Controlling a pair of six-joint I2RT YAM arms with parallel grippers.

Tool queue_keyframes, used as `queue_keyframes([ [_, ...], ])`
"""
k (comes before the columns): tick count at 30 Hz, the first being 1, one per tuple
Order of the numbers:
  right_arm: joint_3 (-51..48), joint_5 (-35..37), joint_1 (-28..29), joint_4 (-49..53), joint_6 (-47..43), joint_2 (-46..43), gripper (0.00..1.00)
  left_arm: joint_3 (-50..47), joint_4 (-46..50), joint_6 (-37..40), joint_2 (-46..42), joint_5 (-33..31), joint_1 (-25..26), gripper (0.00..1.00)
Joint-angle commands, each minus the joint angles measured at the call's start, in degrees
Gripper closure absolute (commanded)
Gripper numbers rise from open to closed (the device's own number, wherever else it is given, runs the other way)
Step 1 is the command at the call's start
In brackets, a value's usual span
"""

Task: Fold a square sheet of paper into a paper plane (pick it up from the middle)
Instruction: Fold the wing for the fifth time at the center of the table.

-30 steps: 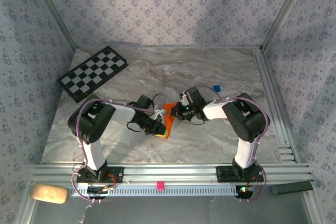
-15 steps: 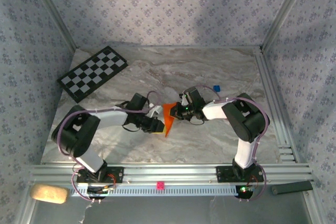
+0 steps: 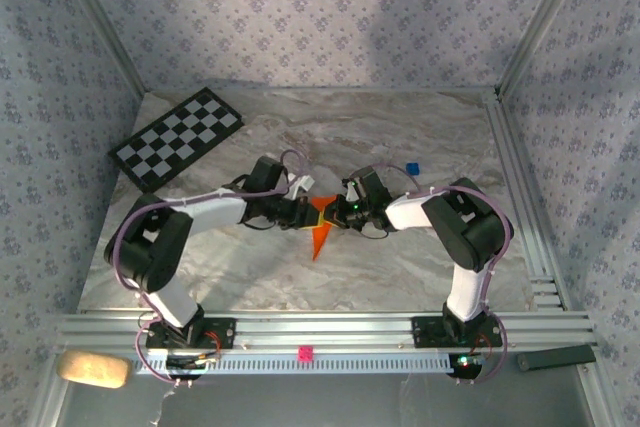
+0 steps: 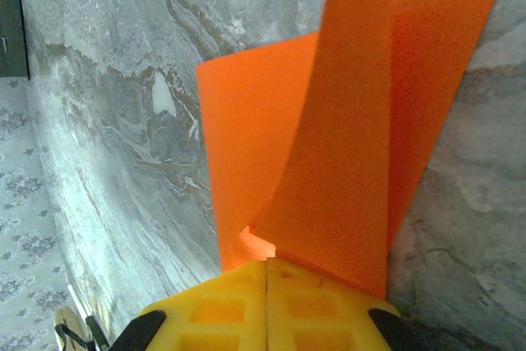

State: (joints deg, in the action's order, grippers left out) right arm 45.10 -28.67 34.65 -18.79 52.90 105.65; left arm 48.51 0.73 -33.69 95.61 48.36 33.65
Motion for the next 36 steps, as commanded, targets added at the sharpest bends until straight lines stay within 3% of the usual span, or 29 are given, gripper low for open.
queue_keyframes([
  [1,-2.53,5.17,1.55,4.73,0.74,3.95,0.93,1.44,-0.72,-1.03,3.32,-0.32,1.16,0.94],
  [12,-2.72,5.37,1.89,4.74,0.97,4.22,0.93,1.13,0.8,0.66,8.18,-2.83,3.58,0.96],
  [36,-3.96,6.93,1.55,5.22,1.36,4.39,0.93,-6.19,-1.06,0.81,8.2,1.31,5.39,0.95],
])
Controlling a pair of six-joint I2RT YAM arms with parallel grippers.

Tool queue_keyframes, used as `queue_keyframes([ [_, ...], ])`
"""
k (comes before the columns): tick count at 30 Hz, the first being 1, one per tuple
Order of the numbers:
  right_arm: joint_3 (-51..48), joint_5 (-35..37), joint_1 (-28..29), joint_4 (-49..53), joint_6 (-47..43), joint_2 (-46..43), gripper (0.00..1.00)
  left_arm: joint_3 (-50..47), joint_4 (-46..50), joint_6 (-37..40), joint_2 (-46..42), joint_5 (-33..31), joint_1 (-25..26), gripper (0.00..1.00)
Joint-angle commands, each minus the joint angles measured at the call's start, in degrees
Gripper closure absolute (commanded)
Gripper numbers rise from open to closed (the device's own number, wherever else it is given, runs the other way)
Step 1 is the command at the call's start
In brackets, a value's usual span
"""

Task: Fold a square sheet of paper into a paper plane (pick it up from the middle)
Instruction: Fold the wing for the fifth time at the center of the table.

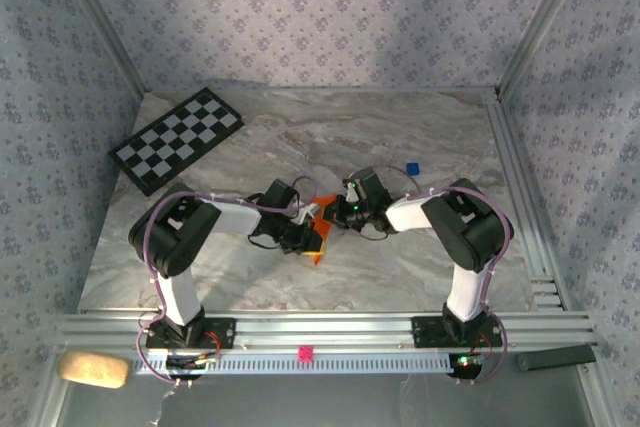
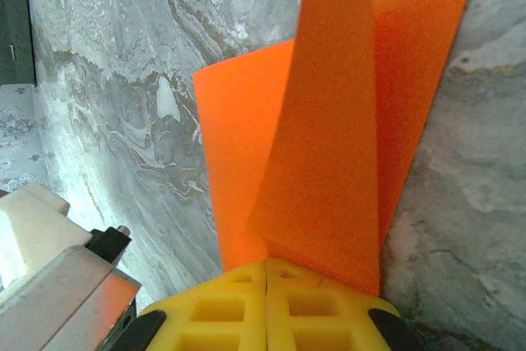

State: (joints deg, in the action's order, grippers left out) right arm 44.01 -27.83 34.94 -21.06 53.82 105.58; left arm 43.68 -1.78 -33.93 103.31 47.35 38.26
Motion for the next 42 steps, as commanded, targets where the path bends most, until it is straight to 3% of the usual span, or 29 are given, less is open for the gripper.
queue_keyframes([
  [1,-2.89,6.21,1.27,7.57,0.37,4.46,0.93,-1.72,1.69,1.21,0.21,2.37,0.84,0.95],
  [20,-3.52,7.18,1.49,7.79,0.97,4.63,0.93,-6.53,2.4,2.78,-3.38,4.34,3.48,0.93],
  [25,-3.57,7.1,1.53,7.68,1.11,4.55,0.93,-7.3,2.25,2.48,-8.58,3.06,3.6,0.93],
  [32,-3.68,6.88,2.01,6.67,2.66,3.43,0.93,-6.38,-0.4,0.1,-16.14,-0.18,-0.58,0.94],
  [36,-3.75,7.42,2.69,6.31,4.06,2.55,0.93,-2.29,0.54,-1.37,-14.32,-2.81,-3.42,0.95],
  [42,-3.68,8.52,3.2,6.12,5.29,1.82,0.93,1.53,-0.33,-2.19,-10.76,-1.68,-3.72,0.91],
])
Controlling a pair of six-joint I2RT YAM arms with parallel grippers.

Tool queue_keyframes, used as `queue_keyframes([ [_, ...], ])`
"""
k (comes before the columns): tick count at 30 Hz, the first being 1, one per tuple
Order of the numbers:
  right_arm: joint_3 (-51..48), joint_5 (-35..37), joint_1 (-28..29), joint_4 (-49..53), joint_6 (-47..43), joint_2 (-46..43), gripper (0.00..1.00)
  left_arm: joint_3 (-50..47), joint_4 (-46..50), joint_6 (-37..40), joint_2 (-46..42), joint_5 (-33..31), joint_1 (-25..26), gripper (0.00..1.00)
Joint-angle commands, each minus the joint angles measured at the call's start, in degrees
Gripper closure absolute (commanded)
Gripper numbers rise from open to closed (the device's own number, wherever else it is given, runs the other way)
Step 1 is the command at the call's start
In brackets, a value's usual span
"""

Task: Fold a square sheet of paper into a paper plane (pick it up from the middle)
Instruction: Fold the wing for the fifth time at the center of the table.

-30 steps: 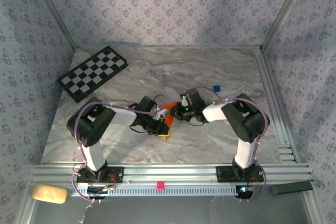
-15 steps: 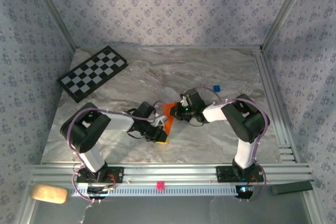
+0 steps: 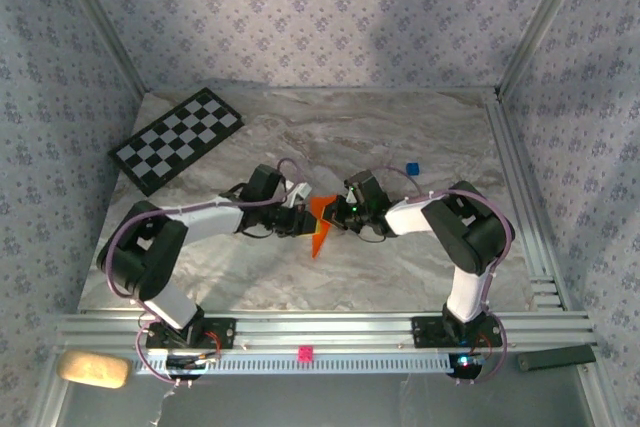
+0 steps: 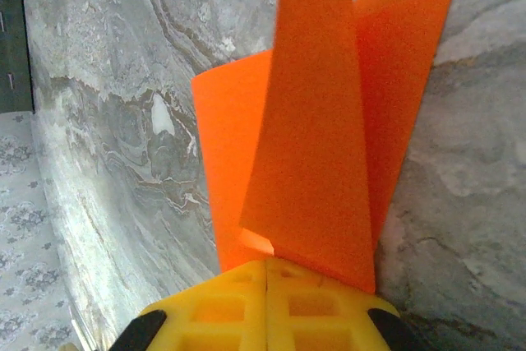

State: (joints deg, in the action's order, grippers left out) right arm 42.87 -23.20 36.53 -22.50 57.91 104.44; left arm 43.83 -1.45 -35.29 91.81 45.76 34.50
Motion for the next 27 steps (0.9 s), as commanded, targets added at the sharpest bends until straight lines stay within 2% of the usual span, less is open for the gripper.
queue_keyframes([
  [1,-2.64,3.96,1.62,7.47,1.32,2.96,0.93,1.39,-0.45,-0.9,0.94,-0.93,0.04,0.91],
  [15,-2.66,4.1,1.96,7.3,1.68,2.61,0.93,4.06,-3.44,-1.93,7.47,-3.27,2.06,0.93],
  [27,-2.95,4.22,2.15,7.04,1.59,2.47,0.93,5.94,5.86,3.03,12.55,-9.17,4.07,0.98],
])
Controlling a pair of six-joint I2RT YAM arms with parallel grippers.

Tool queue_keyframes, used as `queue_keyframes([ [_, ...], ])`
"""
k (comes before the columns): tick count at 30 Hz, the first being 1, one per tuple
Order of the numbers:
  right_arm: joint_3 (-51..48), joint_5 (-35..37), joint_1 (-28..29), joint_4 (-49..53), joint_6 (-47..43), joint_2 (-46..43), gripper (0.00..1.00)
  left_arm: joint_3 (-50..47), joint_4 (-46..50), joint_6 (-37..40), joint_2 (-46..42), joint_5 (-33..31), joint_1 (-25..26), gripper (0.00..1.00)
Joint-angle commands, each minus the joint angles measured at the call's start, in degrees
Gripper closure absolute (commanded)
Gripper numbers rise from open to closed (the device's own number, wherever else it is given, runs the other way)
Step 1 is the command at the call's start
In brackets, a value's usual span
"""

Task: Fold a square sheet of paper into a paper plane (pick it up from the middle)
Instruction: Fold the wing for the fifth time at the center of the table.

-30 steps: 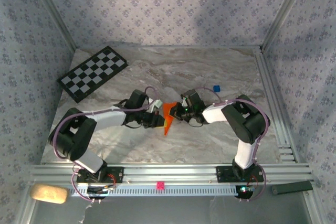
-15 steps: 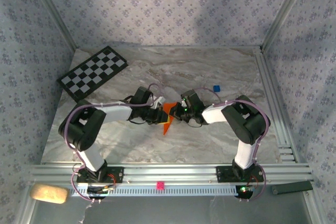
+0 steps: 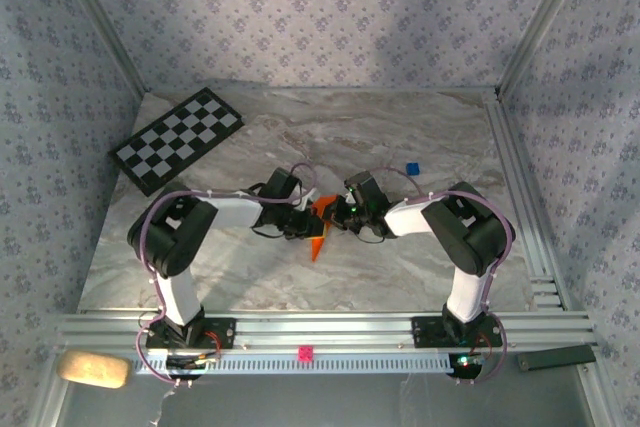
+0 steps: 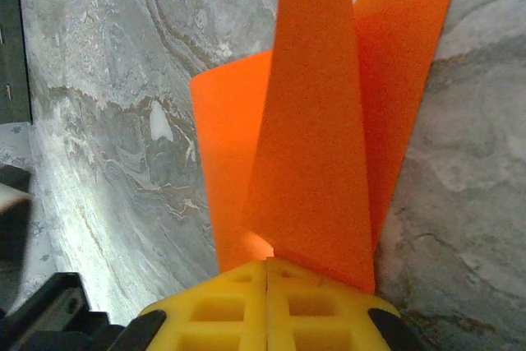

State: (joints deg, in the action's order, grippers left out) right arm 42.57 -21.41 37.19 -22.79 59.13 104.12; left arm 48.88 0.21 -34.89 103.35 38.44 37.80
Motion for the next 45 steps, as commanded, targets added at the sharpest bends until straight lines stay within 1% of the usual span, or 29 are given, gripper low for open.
queue_keyframes([
  [1,-2.75,2.51,1.52,7.23,0.43,2.7,0.93,0.5,4.69,3.05,1.41,-2.04,0.94,0.98],
  [6,-2.75,2.46,1.39,6.94,0.22,2.2,0.92,-1.59,5.26,3.77,2.25,-2.31,1.33,1.0],
  [11,-2.55,2.42,0.21,7.81,-0.97,-0.26,0.91,-3.31,7.91,6.57,0.31,-3.04,1.22,1.0],
  [16,-3.01,3.59,-2.04,11.14,-3.71,-7.23,0.88,-4.03,11.73,12.13,-1.11,-2.41,0.97,1.0],
  [20,-5.02,4.94,-3.8,14.16,-6.54,-13.83,0.88,-5.35,12.65,15.99,-1.98,-0.43,-0.11,1.0],
  [24,-6.88,1.13,-4.35,11.91,-9.07,-16.18,0.9,-5.07,13.22,18.28,-2.53,1.42,-1.16,1.0],
  [27,-5.37,-1.94,-2.61,10.74,-11.28,-14.98,0.92,-4.37,14.01,19.67,-2.57,1.56,-1.59,1.0],
  [31,-1.49,-2.77,0.7,10.88,-13.1,-11.2,0.93,-4.43,14.14,19.95,-2.64,1.47,-2.34,1.0],
  [33,0.07,-3.1,1.43,10.03,-12.79,-8.7,0.93,-4.59,13.94,19.87,-2.79,1.56,-2.5,1.0],
  [35,1.15,-5.14,1.86,7.6,-12.22,-6.51,0.94,-4.61,14.02,19.8,-2.8,1.47,-2.65,1.0],
  [37,2.67,-4.86,2.32,8.57,-12.35,-4.87,0.94,-4.65,13.97,19.87,-2.88,1.55,-2.71,1.0],
  [40,3.21,-2.89,1.63,10.7,-12.58,-2.61,0.95,-4.77,13.77,19.67,-2.83,1.47,-2.94,1.0],
  [45,0.74,-2.83,-2.35,7.65,-11.11,-0.15,0.95,-5.0,14.07,19.69,-2.79,1.25,-2.97,1.0],
])
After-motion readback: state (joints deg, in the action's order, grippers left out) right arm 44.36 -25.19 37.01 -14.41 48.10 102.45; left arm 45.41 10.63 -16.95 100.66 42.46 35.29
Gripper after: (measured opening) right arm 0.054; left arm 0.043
